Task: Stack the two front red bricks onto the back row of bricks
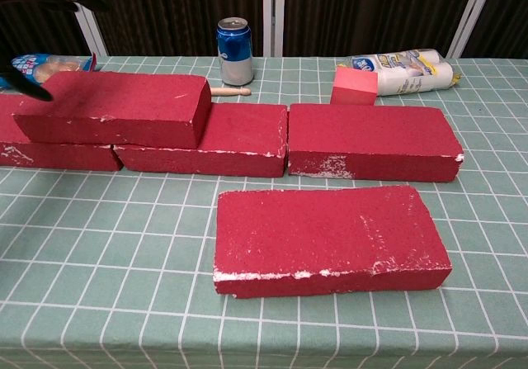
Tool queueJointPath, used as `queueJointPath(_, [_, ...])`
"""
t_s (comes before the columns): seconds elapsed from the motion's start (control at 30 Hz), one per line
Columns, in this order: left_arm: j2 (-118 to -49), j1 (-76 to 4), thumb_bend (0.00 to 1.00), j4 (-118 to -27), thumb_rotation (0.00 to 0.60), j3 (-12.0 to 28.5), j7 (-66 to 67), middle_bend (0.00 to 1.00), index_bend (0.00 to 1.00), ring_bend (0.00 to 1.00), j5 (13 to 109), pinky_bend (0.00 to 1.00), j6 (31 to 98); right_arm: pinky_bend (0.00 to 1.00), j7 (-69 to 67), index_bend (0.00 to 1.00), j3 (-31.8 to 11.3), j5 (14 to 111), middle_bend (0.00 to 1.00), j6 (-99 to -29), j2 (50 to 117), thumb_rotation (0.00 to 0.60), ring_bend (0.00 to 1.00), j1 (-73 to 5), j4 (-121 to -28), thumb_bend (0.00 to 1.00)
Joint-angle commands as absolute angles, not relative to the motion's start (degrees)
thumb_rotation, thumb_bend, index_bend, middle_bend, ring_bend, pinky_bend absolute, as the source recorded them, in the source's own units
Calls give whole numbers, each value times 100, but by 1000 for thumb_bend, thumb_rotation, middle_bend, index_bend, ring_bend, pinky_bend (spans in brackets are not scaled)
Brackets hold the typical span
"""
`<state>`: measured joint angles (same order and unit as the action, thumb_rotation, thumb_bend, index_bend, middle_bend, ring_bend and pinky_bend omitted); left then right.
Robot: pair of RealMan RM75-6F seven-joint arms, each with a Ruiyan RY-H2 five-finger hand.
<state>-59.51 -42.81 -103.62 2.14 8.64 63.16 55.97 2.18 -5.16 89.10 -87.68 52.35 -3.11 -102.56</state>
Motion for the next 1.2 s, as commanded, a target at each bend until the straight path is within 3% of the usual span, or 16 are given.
queueJointPath(0.03, [-5618, -3076, 5, -10616, 600, -310, 1011, 0, 7, 0, 7027, 0, 7040, 0, 398, 0, -348, 9397, 0, -8805, 4947, 600, 0, -321, -10624, 90])
queueJointPath(0.2, [-5702, -2239, 6, -10285, 600, -536, 781, 0, 7, 0, 7223, 0, 7869, 0, 431, 0, -32, 10002, 0, -8089, 4756, 600, 0, -642, -11042, 10])
queueJointPath(0.33, [-5778, -1813, 5, -10012, 600, -615, 482, 0, 7, 0, 7290, 0, 8128, 0, 509, 0, 208, 10383, 0, -7411, 4742, 600, 0, -937, -11365, 0])
queueJointPath(0.57, [-5951, -1406, 1, -9620, 600, -623, -96, 0, 7, 0, 7505, 0, 8208, 0, 967, 0, 298, 10282, 0, -6451, 5435, 600, 0, -1345, -11407, 0])
queueJointPath(0.9, [-6363, -1004, 0, -9006, 600, -573, -488, 0, 7, 0, 7947, 0, 8419, 0, 1889, 0, -13, 9231, 0, -5168, 6693, 600, 0, -2063, -11195, 0])
queueJointPath(1.2, [-6339, -925, 0, -8806, 600, -505, -742, 0, 7, 0, 8053, 0, 8166, 0, 2616, 0, -302, 8159, 0, -4907, 7724, 600, 0, -2450, -10905, 0])
